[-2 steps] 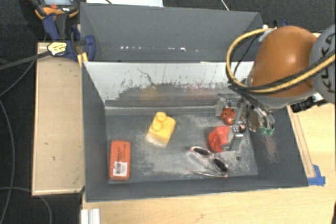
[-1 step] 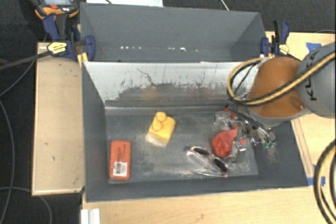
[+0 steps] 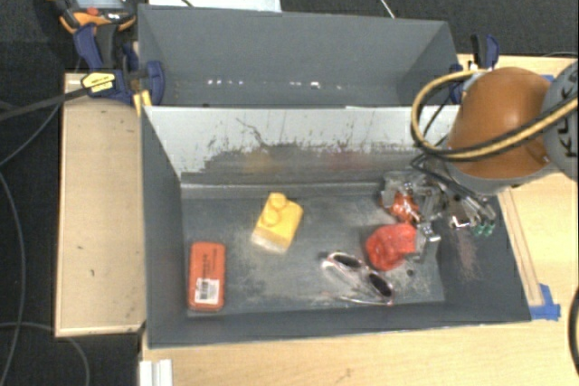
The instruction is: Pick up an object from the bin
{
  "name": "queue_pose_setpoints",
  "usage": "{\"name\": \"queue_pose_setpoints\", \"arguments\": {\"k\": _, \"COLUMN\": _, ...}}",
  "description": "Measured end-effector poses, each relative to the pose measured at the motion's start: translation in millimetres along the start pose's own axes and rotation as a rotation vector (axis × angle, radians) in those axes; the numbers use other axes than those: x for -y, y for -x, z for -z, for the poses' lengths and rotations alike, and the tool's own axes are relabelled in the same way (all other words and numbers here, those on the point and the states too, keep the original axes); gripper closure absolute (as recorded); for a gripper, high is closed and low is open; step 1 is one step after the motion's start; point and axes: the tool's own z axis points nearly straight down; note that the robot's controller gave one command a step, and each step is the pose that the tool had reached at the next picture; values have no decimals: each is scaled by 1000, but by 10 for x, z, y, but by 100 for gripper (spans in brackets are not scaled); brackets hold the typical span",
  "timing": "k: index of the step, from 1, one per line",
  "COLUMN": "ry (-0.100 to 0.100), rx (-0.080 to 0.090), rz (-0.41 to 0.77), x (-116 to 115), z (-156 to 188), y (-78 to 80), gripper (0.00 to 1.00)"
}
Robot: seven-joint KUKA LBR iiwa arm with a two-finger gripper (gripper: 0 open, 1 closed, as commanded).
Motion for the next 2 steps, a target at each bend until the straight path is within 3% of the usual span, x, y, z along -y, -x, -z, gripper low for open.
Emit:
{"name": "queue_pose_setpoints", "arguments": {"k": 1, "ry": 3, "rx": -8, "rz": -4, "x": -79, "z": -420, "y": -104, "gripper": 0}}
{"name": "queue_pose_setpoints", "arguments": {"k": 2, "ry": 1, "rx": -2, "rz": 79, "x": 48, "z": -724, "y": -41, "gripper": 0}}
